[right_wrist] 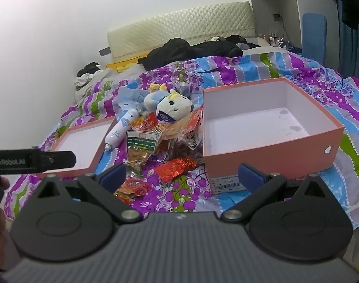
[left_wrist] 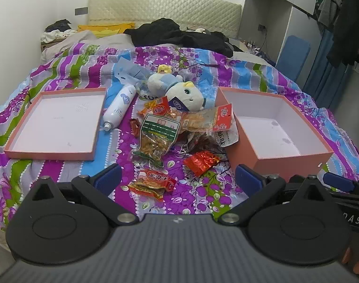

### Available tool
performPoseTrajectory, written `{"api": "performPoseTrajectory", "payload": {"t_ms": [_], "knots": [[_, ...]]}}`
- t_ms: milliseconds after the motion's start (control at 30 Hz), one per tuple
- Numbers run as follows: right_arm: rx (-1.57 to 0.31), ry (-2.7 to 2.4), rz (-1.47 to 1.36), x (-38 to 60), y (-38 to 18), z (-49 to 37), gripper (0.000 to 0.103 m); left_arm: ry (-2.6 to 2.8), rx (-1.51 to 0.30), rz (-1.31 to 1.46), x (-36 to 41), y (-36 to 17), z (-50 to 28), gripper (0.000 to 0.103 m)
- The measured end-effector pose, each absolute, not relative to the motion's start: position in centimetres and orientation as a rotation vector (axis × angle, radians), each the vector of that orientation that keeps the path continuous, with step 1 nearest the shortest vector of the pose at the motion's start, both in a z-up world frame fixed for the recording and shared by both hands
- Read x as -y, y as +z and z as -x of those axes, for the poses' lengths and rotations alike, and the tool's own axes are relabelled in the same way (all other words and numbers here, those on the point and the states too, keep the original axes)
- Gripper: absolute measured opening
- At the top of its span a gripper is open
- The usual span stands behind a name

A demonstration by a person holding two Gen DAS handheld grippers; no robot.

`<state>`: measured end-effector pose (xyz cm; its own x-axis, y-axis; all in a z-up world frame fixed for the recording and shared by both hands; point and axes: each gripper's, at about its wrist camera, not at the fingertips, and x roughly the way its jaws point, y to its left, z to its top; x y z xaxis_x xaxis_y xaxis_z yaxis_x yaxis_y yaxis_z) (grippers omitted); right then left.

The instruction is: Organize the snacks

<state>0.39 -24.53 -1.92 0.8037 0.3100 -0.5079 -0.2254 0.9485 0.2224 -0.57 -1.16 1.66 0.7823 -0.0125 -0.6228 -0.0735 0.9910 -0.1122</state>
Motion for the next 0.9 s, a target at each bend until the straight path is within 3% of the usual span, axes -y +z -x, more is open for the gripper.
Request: {"api": "performPoseTrajectory", "payload": {"t_ms": [900], "knots": [[-0.592,0.299,-0.154,24.07,-2.52,-0.62,0.103,0.023,-0.689,0.138,0.81,1.33,0.53,0.103]]}}
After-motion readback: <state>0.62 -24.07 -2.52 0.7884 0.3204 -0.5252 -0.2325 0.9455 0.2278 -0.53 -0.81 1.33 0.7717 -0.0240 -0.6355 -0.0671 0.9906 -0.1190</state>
